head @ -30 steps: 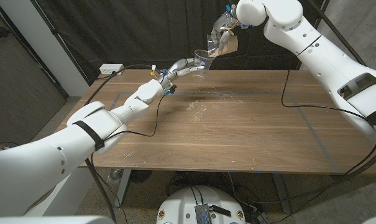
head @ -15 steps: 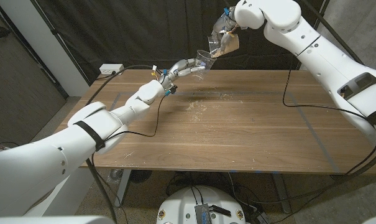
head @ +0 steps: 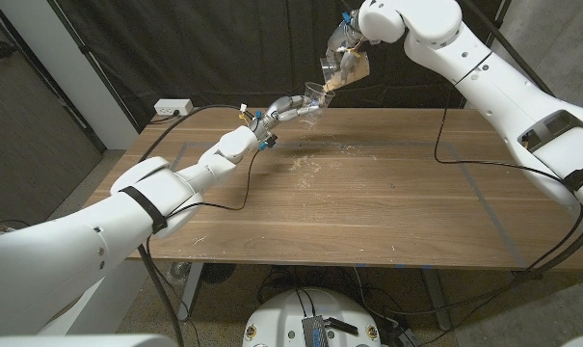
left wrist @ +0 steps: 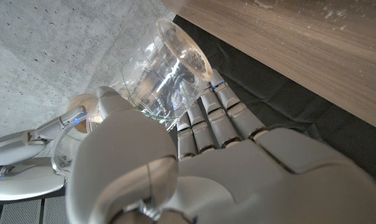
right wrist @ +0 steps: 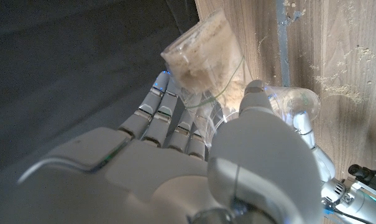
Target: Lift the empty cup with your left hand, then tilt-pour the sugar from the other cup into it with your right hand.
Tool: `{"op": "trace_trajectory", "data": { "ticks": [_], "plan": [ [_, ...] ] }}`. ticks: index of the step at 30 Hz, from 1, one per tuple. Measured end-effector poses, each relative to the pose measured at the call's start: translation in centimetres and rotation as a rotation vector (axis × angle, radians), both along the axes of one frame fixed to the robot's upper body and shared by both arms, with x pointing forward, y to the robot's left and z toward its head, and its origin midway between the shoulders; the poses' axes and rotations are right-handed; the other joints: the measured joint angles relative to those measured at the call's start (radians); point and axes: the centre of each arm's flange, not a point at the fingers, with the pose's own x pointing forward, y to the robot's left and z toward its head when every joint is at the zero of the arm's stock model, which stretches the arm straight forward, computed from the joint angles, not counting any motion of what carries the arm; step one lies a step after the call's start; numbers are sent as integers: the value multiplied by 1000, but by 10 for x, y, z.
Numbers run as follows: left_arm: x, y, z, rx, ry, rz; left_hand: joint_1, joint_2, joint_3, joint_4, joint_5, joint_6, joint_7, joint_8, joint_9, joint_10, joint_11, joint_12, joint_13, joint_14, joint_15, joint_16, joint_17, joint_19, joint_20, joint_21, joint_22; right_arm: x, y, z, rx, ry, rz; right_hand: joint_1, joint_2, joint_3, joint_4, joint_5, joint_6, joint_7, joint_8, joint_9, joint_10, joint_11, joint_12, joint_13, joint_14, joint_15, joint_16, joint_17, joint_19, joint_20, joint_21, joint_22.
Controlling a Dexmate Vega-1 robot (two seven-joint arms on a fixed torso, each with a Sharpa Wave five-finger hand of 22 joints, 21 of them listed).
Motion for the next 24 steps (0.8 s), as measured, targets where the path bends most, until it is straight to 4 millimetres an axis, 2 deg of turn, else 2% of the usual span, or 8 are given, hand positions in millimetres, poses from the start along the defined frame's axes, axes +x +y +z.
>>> {"op": "trace_trajectory", "data": {
  "ticks": [9, 24],
  "plan": [
    [2, -4, -4, 7, 5, 14, 10, 2, 0, 0, 0, 5, -5, 4, 3, 0, 0, 0, 0, 0, 0, -3, 2, -6, 5, 0, 0, -3, 4, 3, 2, 5, 0, -4, 4, 0, 0, 1, 4, 3, -1, 0, 6, -5, 0, 0, 4, -4, -1, 0, 0, 0, 6, -5],
    [-7, -4, -7, 30, -48, -15, 14, -2, 0, 0, 0, 5, -5, 4, 4, 2, 2, 0, 5, 0, 0, -8, 7, -9, 2, 0, 0, -8, 5, 5, 11, 8, 12, -8, 8, 0, 0, 1, 10, 5, 3, 0, 13, -2, -4, 3, 9, -2, -1, 0, 0, 0, 11, -9]
  ]
}}
